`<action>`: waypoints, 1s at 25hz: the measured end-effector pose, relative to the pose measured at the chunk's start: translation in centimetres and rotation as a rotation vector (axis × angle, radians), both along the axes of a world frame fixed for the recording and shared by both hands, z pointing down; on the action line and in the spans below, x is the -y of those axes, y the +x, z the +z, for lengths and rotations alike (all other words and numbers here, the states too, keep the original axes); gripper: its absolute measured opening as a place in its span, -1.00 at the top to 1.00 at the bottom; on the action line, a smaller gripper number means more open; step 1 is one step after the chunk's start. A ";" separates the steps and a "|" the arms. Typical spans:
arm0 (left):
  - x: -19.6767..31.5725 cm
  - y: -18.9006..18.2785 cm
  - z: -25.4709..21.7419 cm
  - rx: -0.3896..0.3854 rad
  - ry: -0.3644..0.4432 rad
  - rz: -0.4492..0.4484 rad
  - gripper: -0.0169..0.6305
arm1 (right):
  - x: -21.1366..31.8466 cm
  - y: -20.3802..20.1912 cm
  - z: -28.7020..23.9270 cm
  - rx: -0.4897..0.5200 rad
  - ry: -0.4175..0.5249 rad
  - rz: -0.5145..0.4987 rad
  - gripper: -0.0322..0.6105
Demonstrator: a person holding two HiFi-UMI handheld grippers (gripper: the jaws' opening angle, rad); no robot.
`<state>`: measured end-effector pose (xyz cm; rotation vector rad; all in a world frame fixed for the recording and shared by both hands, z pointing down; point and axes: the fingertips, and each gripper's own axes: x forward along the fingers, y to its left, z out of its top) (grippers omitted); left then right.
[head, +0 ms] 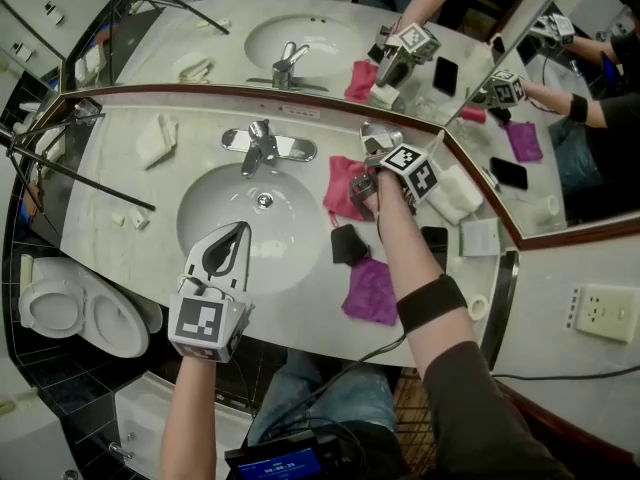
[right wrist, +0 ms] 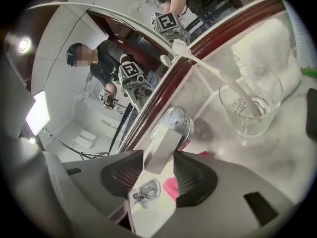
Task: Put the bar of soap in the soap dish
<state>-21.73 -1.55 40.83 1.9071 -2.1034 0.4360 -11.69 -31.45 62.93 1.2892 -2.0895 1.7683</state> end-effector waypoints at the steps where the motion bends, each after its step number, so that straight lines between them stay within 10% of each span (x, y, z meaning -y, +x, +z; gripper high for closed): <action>1: 0.0 0.0 -0.1 0.000 0.000 -0.001 0.94 | -0.1 0.0 0.0 -0.004 -0.004 -0.005 0.24; 25: 0.6 0.9 -4.3 0.002 0.067 -0.005 0.94 | -1.5 1.5 -5.8 -0.049 0.079 -0.144 0.25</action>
